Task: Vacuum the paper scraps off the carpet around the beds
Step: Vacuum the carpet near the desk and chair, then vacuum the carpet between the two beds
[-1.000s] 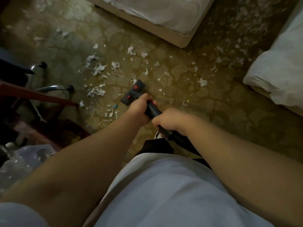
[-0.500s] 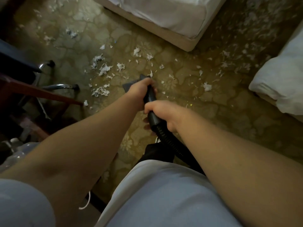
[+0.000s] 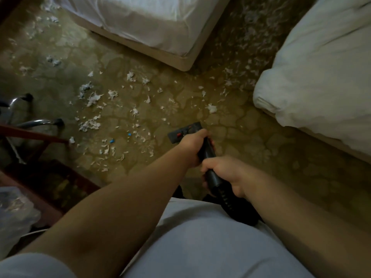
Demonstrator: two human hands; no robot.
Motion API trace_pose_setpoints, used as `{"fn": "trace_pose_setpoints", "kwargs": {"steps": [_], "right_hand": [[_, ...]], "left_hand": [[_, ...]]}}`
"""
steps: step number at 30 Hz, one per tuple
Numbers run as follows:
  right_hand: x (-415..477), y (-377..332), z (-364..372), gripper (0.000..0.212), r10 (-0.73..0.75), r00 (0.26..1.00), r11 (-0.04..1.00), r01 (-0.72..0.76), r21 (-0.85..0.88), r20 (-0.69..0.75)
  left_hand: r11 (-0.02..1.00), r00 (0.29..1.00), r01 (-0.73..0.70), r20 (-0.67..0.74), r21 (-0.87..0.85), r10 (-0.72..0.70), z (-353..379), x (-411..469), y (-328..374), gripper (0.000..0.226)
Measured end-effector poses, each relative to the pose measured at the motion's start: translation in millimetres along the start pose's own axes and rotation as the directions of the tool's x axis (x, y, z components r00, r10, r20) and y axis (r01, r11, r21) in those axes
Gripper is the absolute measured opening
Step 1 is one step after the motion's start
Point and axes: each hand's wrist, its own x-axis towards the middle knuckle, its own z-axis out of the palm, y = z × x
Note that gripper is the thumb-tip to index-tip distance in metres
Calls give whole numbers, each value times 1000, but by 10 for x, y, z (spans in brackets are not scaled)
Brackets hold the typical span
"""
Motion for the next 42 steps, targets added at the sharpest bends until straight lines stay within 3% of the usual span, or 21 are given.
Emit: {"fn": "trace_pose_setpoints", "kwargs": {"steps": [5, 9, 15, 20, 24, 30, 42], "right_hand": [[-282, 346, -669, 21, 44, 998, 998, -42, 44, -41], [-403, 510, -984, 19, 31, 998, 996, -26, 83, -57], [-435, 557, -1295, 26, -76, 996, 987, 82, 141, -44], [-361, 386, -1410, 34, -88, 996, 984, 88, 156, -5], [-121, -8, -1358, 29, -91, 995, 967, 99, 235, -45], [336, -1096, -1113, 11, -88, 991, 939, 116, 325, -100], [1131, -3024, -820, 14, -52, 972, 837, 168, 521, -231]], "left_hand": [[998, 998, 52, 37, 47, -54, 709, -62, -404, 14], [996, 998, 47, 40, 81, -50, 1075, -119, -555, 12], [992, 1000, -25, 18, 122, 23, 1318, -61, -463, 14], [975, 994, -105, 42, 196, 99, 1415, 126, -184, 14], [956, 994, -112, 47, 271, 103, 1457, 353, 212, 13], [919, 990, -126, 104, 373, 93, 1351, 866, 1286, 30], [807, 976, -130, 217, 576, 3, 1401, 1632, 3323, 27]]}}
